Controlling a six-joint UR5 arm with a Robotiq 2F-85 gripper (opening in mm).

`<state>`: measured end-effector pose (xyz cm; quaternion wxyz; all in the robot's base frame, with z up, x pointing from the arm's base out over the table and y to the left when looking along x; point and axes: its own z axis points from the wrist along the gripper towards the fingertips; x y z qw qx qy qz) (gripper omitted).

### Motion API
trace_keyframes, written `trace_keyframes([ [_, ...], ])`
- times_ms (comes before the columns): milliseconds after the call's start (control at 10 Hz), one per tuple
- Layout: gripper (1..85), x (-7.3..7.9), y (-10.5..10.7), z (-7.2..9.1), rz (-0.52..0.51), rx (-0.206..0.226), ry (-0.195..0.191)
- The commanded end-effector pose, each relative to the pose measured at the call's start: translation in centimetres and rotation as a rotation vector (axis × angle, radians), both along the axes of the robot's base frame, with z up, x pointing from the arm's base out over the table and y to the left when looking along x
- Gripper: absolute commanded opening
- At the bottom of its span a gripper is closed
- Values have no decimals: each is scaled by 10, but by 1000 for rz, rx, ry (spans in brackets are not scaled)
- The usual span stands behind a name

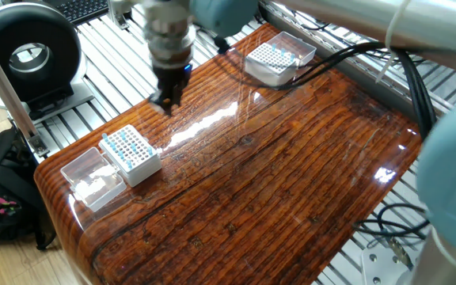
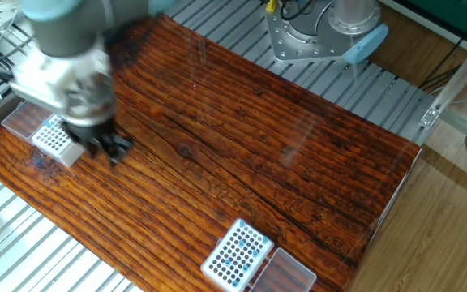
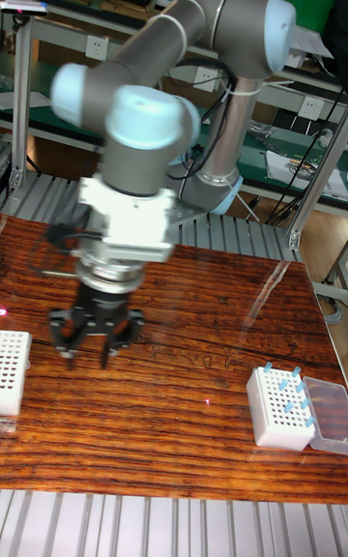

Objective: Transfer all medium pipette tips from one holder to another

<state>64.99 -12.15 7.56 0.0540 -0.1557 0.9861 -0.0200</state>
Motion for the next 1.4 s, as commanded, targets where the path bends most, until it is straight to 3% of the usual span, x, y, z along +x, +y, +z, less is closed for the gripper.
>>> trace_keyframes([
  [0, 620, -7, -45, -2, 57, 17, 19],
  [200, 667, -8, -60, -1, 60, -19, 19],
  [500, 623, -3, -72, -2, 29, -51, -2],
  [600, 623, -4, -65, 0, 29, -28, 1],
  [800, 643, -7, -34, 0, 0, 94, 15],
  [900, 643, -8, -27, 1, -67, 127, 21],
  [1100, 497, -6, -33, 0, -249, 122, 19],
  [1300, 433, -6, -36, 0, -296, 115, 15],
])
